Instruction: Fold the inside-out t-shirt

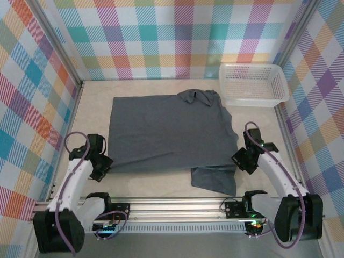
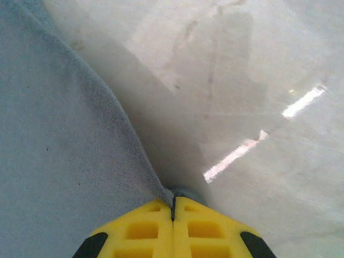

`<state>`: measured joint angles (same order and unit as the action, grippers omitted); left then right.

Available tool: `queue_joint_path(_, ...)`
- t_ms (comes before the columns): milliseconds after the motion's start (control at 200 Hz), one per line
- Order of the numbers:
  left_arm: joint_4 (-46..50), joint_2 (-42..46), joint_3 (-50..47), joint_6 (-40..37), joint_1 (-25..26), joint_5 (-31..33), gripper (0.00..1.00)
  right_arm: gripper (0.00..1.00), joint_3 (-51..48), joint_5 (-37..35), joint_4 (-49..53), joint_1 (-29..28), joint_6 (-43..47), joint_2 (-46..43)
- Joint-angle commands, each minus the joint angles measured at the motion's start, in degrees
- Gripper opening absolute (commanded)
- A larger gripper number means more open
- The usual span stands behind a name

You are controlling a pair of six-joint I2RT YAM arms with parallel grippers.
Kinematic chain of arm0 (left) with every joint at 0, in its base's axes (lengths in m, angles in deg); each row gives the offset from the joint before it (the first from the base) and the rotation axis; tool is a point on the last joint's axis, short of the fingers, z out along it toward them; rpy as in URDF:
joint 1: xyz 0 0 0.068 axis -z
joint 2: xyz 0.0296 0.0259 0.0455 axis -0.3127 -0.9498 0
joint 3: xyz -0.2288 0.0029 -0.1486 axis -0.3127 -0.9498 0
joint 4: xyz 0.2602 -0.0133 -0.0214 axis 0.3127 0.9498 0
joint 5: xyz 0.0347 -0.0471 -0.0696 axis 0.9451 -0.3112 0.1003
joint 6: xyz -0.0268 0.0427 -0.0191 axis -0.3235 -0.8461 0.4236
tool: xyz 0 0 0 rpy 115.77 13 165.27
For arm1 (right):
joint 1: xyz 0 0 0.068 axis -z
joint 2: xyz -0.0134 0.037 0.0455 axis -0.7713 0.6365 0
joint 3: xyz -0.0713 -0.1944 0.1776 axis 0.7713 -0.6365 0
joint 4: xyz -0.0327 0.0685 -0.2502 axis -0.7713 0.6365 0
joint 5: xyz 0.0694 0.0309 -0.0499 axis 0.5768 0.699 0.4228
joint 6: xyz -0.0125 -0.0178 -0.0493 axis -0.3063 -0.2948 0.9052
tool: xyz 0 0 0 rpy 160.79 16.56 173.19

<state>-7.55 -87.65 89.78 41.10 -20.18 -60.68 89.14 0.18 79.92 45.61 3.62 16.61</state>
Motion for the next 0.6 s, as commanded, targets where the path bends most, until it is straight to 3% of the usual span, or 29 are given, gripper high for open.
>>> queue_joint_path(0,6.29,1.01,1.2,1.57,0.16,3.01,0.0,0.0,-1.11,-1.7,4.25,0.03,0.12,-3.55)
queue_joint_path(185,3.31,-3.3,8.81,-2.76,0.15,1.63,0.0,0.0,5.95,1.99,2.03,0.0,2.35,-1.19)
queue_joint_path(410,0.33,-11.61,19.15,-7.09,0.11,7.18,0.0,0.0,19.2,0.35,-1.09,0.03,6.12,10.23)
queue_joint_path(595,-5.47,-20.98,21.47,-9.92,0.11,4.49,0.0,0.0,22.08,0.84,-5.3,0.03,6.36,18.37)
